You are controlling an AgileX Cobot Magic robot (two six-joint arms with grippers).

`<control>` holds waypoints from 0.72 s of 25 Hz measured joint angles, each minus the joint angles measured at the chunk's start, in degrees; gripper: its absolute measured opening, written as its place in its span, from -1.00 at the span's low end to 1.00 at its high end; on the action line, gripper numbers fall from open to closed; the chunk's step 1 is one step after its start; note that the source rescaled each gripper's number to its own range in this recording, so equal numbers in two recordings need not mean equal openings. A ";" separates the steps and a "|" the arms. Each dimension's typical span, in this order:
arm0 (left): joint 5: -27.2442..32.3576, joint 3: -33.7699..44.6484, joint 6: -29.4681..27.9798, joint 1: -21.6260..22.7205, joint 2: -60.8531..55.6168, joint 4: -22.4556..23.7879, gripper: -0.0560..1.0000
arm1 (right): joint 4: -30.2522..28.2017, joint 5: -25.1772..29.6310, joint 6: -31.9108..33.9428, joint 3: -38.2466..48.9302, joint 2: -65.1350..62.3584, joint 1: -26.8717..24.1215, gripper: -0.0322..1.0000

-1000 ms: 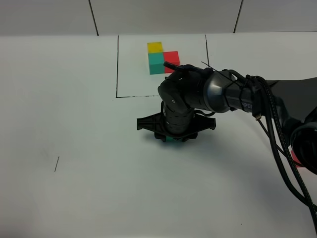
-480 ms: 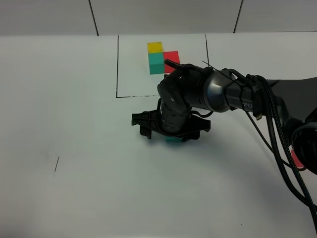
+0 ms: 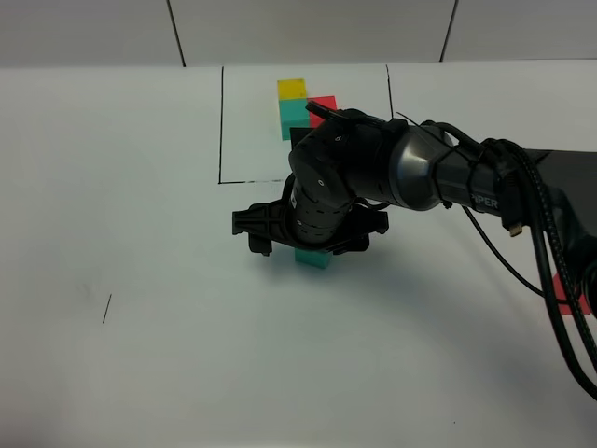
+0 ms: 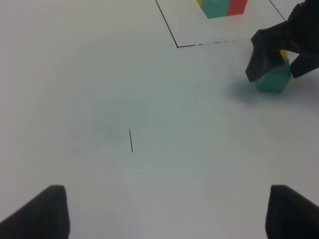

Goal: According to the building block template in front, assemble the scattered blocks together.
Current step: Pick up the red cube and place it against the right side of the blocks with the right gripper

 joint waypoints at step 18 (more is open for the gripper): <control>0.00 0.00 0.00 0.00 0.00 0.00 0.69 | -7.34 12.99 -8.36 2.99 -9.89 -0.94 0.36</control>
